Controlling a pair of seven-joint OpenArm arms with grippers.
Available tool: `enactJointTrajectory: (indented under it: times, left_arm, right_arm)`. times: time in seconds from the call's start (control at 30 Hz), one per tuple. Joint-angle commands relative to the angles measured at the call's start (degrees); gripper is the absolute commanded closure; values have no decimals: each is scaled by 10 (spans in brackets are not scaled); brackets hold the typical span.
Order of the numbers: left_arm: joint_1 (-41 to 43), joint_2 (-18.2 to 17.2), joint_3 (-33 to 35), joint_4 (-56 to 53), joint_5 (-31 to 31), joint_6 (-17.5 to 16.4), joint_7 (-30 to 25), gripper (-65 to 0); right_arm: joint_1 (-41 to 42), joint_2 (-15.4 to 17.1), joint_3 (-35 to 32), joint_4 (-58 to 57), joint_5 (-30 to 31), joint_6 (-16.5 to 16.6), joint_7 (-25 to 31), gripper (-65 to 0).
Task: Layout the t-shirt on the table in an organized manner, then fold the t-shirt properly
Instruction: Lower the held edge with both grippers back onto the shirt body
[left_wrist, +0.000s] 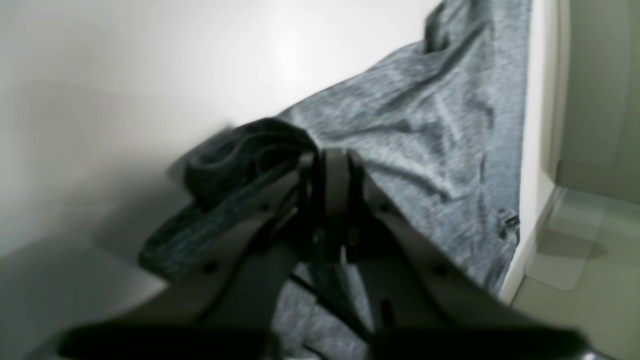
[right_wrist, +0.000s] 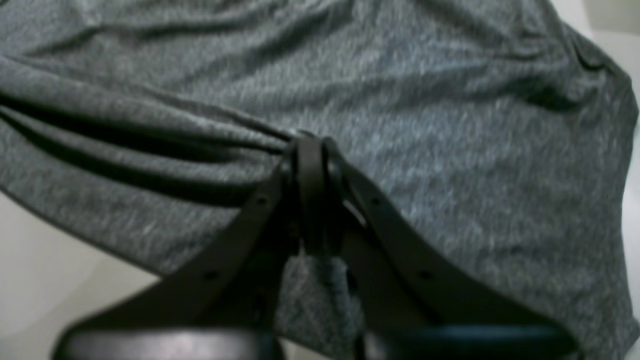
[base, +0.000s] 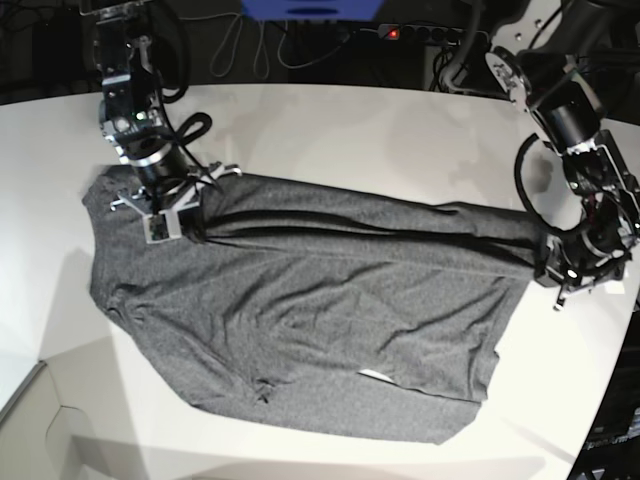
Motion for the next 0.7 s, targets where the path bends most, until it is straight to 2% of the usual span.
enactJointTrajectory:
  times: [0.0, 0.2, 0.27, 0.4, 0.47, 0.53, 0.67]
  left_arm:
    - [-16, -10, 0, 10, -10, -1, -4, -1]
    - [-19, -10, 0, 10, -10, -1, -4, -9]
    - [-19, -10, 0, 10, -10, -1, -4, -58]
    - [-19, -10, 0, 14, -10, -1, -4, -240]
    - [-19, -10, 0, 15, -10, -1, -4, -302]
    - [-19, -10, 0, 17, -15, -2, -4, -339]
    - [-16, -11, -4, 52, -17, -3, 2, -345]
  right_arm:
    - [4, 4, 1, 8, 3, -1, 14, 0]
    - [4, 4, 1, 8, 3, 0, 11, 0]
    - [4, 4, 1, 8, 3, 2, 11, -47]
    - [2, 4, 3, 13, 3, 37, 11, -216]
    - [0, 4, 6, 29, 3, 40, 13, -274]
    - [-6, 1, 30, 54, 3, 33, 12, -312]
    - [-28, -7, 86, 90, 3, 30, 12, -330]
